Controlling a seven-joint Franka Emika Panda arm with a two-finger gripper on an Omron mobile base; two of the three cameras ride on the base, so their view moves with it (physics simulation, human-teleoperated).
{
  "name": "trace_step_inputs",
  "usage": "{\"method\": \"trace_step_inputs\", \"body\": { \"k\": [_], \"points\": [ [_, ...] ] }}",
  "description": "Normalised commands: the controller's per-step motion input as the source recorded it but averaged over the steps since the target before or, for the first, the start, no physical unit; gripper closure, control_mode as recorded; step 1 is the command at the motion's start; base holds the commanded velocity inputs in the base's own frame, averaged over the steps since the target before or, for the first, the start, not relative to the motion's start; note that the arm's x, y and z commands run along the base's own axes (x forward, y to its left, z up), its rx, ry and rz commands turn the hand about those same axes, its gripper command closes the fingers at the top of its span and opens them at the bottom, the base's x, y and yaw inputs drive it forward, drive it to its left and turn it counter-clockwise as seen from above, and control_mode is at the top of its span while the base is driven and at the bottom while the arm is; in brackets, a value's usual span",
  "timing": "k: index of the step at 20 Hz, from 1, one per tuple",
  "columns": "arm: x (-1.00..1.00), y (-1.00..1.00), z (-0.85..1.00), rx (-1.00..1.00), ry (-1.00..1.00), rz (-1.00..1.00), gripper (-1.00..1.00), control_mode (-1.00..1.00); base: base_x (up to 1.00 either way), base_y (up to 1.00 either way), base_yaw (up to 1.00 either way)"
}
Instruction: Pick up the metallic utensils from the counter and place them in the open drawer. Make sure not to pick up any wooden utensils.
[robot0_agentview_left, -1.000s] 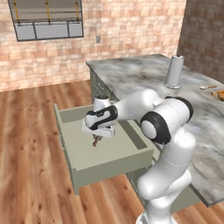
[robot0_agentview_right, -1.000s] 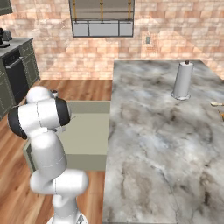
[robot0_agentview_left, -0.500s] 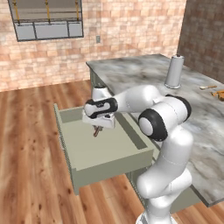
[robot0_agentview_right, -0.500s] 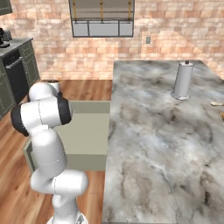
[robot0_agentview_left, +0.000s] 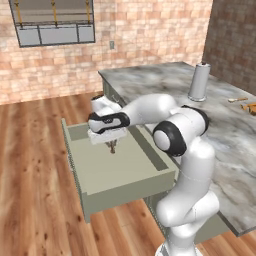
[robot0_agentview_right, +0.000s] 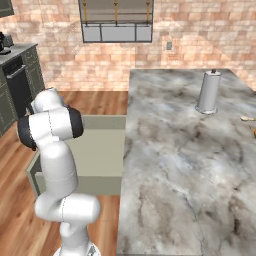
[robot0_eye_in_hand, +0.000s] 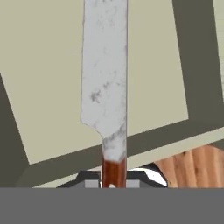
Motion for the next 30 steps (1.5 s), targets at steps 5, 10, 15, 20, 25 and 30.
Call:
{"method": "trace_step_inputs", "body": {
  "k": [5,10,15,20,25,30],
  "points": [
    [0.0,-0.33,-0.36,0.05,-0.06,0.42,1.0,-1.0,0.0,0.0,0.0],
    [0.13,-0.39,-0.31,0.24,-0.12,0.35,1.0,-1.0,0.0,0.0,0.0],
    [0.17,-0.28,-0.1,0.2,-0.04,0.26,1.0,-1.0,0.0,0.0,0.0],
    [0.11,-0.19,-0.08,0.11,0.0,0.19,1.0,-1.0,0.0,0.0,0.0],
    [0.31,-0.02,-0.34,0.02,0.01,0.22,1.0,-1.0,0.0,0.0,0.0],
    [0.46,0.03,-0.16,0.0,0.06,0.18,1.0,-1.0,0.0,0.0,0.0]
  ]
}}
